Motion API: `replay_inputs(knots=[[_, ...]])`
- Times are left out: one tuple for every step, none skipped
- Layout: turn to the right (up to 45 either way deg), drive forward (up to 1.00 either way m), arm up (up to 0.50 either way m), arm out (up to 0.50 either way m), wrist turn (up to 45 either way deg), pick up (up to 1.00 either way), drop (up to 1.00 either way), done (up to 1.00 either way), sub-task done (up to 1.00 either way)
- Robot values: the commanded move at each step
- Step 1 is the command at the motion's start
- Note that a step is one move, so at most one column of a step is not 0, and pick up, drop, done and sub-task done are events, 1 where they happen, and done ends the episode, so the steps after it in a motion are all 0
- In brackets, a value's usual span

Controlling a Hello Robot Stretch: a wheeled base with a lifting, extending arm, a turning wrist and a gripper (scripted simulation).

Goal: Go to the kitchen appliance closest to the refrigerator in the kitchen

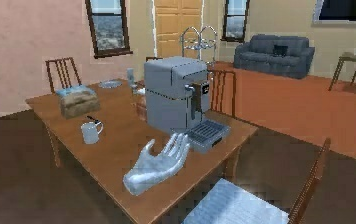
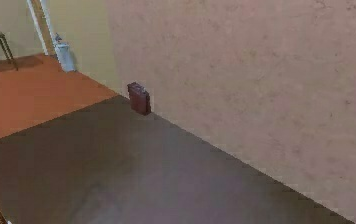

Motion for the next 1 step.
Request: replay_inputs(knots=[[0.0,0.0,0.0,0.0,0.0,0.0,0.0,1.0,0.0]])
